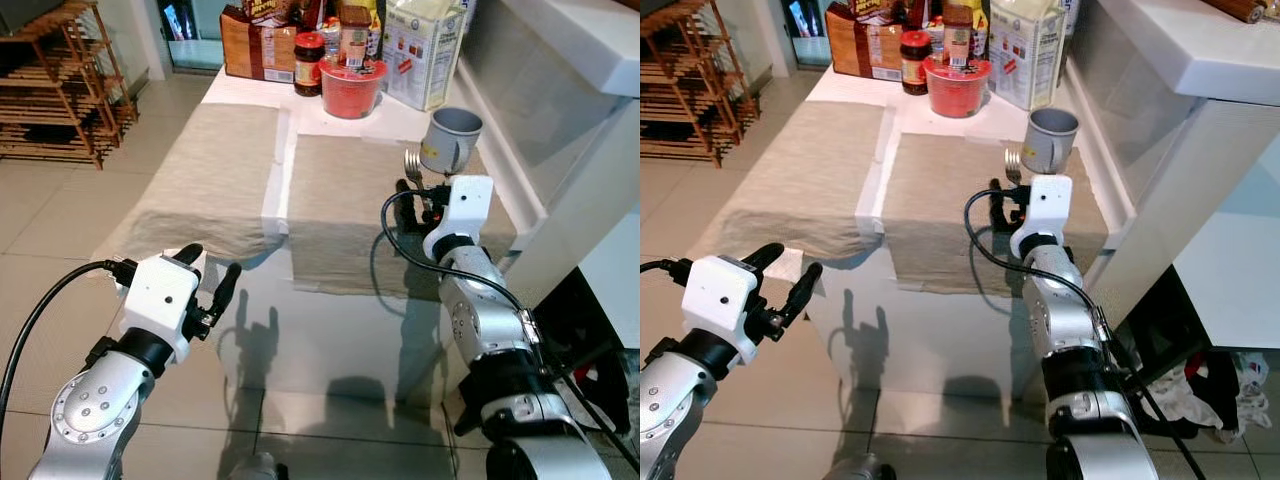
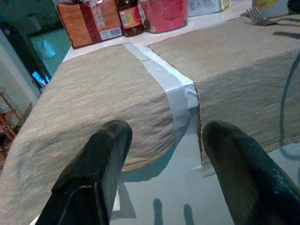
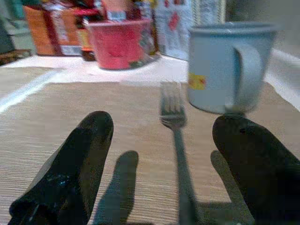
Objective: Setting the table
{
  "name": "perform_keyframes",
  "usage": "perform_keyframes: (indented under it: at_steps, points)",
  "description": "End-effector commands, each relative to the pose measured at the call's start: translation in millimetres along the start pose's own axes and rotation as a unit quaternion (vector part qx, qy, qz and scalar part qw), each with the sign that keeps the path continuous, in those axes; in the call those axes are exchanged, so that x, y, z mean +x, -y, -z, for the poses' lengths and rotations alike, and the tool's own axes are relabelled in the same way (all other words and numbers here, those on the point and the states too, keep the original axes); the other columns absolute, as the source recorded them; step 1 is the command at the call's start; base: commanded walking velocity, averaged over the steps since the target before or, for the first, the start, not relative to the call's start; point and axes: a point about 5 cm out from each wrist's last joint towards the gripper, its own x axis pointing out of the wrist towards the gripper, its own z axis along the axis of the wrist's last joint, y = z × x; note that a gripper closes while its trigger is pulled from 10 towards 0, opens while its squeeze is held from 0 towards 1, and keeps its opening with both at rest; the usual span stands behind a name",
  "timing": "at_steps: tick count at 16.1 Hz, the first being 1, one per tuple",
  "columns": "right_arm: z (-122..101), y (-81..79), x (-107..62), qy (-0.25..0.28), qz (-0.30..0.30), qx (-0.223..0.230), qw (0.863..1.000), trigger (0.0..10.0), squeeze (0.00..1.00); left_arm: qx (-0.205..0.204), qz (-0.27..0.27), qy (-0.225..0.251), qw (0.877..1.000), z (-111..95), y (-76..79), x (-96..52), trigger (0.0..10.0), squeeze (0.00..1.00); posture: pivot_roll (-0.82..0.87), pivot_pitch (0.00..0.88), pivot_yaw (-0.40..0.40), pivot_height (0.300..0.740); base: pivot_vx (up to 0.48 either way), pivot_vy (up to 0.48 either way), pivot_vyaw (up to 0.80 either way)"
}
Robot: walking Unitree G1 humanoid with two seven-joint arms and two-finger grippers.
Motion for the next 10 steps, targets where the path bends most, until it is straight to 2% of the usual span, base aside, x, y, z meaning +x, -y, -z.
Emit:
perform_keyframes:
  at_steps: [1, 5, 10]
  points:
    - [-2, 3.9, 3.8, 0.004, 0.012, -0.003, 1.0, 10.0, 0.0, 0.005, 0.0, 0.006, 1.0, -7, -1.2, -2.0, 10.0, 0.0, 0.34, 0.059, -0.03, 0.731, 0.0, 0.0, 0.0]
    - [-3, 3.3, 6.4, 0.01, 0.025, 0.007, 1.0, 10.0, 0.0, 0.006, 0.001, 0.0, 1.0, -7, -0.7, -0.1, 10.0, 0.0, 0.32, 0.067, -0.028, 0.731, 0.0, 0.0, 0.0]
    - [2, -9.0, 1.5, 0.006, 0.021, 0.019, 1.0, 10.0, 0.0, 0.01, 0.005, -0.001, 1.0, -7, -0.2, 3.5, 10.0, 0.0, 0.3, 0.06, -0.02, 0.731, 0.0, 0.0, 0.0]
